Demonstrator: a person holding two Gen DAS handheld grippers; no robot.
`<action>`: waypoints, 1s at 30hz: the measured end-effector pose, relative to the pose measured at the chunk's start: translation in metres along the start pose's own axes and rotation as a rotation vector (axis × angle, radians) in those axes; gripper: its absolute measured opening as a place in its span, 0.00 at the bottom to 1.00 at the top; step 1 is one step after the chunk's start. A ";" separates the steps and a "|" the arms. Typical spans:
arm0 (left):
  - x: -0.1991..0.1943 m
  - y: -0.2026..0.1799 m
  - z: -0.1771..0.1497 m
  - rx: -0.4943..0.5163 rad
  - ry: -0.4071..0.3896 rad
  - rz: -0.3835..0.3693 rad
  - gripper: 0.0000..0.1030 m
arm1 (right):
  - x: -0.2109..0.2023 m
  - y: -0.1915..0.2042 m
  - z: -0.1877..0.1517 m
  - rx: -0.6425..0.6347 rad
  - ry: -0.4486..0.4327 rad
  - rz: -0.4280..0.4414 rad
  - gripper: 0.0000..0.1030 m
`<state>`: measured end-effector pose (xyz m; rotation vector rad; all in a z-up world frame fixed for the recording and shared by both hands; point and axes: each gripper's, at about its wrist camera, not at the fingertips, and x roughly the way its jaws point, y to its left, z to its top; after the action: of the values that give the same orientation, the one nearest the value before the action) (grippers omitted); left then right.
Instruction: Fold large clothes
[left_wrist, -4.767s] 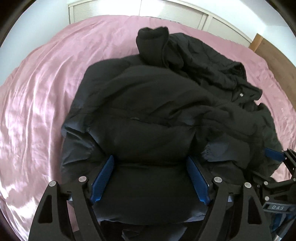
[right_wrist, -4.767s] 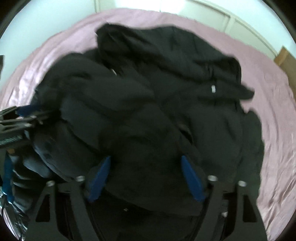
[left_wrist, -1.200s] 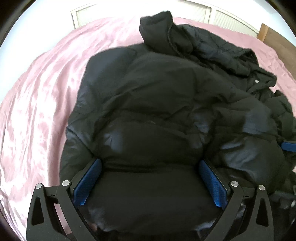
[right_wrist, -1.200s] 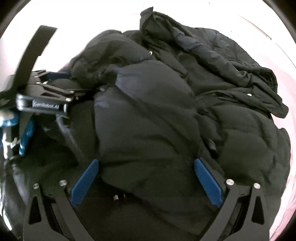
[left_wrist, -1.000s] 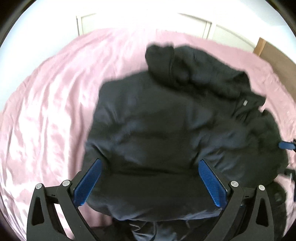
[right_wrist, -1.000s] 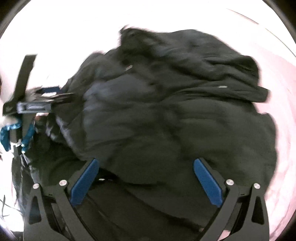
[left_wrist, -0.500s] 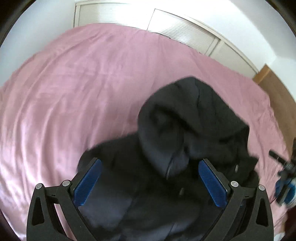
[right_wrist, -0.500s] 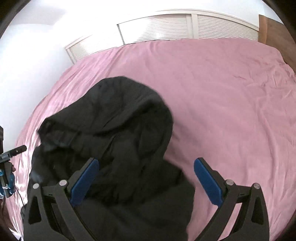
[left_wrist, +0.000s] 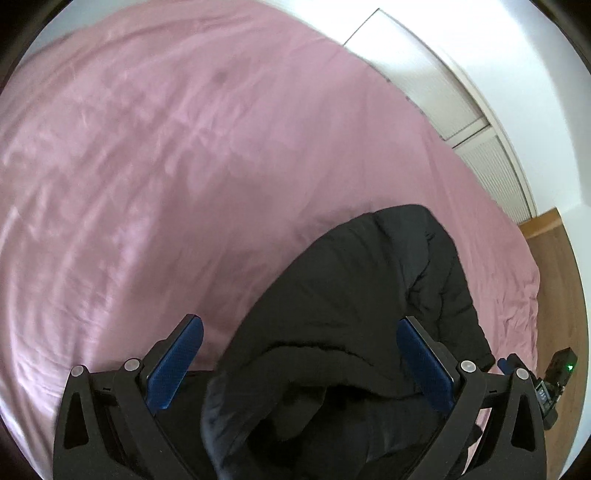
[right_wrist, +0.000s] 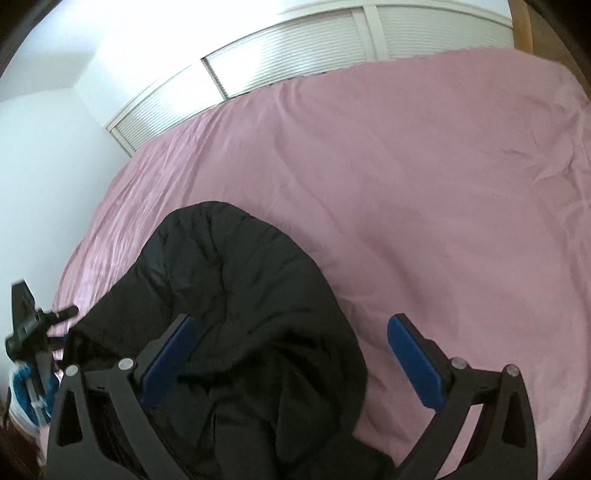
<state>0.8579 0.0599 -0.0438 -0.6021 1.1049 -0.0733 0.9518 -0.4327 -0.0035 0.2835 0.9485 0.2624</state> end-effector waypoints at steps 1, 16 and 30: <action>0.005 0.000 0.000 -0.005 0.004 -0.005 0.99 | 0.006 0.001 0.003 0.001 0.005 -0.005 1.00; 0.050 -0.009 -0.014 0.044 0.053 0.094 0.27 | 0.073 0.024 -0.017 -0.015 0.139 -0.108 0.62; -0.010 -0.024 -0.053 0.173 -0.029 0.076 0.14 | 0.008 0.072 -0.045 -0.215 0.063 -0.070 0.15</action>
<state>0.8139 0.0216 -0.0402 -0.4045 1.0797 -0.0930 0.9123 -0.3571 -0.0092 0.0451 0.9816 0.3076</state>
